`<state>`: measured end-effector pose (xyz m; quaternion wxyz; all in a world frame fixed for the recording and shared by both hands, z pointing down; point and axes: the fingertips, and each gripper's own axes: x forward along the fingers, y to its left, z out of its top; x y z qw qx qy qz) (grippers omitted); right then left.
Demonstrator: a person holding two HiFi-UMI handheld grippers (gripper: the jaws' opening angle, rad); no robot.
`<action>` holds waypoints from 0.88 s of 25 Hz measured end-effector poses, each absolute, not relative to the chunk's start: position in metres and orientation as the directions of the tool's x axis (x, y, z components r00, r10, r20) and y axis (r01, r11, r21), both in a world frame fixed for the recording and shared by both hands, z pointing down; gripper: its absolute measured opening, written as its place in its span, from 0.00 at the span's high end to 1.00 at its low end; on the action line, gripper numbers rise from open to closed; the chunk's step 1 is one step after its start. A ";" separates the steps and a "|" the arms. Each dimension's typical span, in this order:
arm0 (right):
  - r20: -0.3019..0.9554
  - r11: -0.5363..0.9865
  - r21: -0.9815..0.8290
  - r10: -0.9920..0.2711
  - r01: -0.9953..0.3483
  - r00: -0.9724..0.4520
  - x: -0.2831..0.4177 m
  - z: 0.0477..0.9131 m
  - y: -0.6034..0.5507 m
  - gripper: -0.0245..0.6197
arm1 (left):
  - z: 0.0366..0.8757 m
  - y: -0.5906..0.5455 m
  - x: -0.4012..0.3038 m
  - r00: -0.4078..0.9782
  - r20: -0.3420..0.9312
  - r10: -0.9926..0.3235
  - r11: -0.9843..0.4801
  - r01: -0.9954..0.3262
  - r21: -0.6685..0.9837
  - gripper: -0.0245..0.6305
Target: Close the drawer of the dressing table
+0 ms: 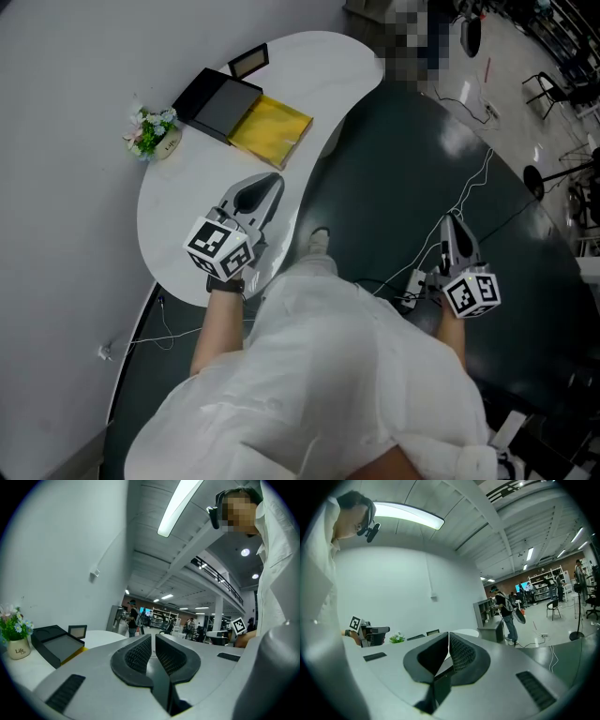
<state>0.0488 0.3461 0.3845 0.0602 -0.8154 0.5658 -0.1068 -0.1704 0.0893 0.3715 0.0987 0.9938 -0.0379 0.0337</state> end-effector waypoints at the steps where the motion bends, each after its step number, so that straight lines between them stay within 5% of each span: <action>1: 0.109 -0.343 -0.215 -0.939 -0.915 0.326 0.055 0.385 0.340 0.95 | 0.375 0.087 -0.165 0.995 0.076 -0.067 -0.978 -0.080 0.193 0.91; 10: 0.146 -0.245 -0.206 -0.965 -0.947 0.218 0.127 0.392 0.243 0.95 | 0.399 0.028 -0.102 0.988 0.116 -0.105 -0.971 -0.127 0.203 0.91; 22: 0.226 0.113 -0.148 -0.963 -0.983 -0.145 0.160 0.393 0.062 0.94 | 0.408 -0.061 -0.093 0.956 0.105 -0.273 -0.934 -0.289 0.209 0.91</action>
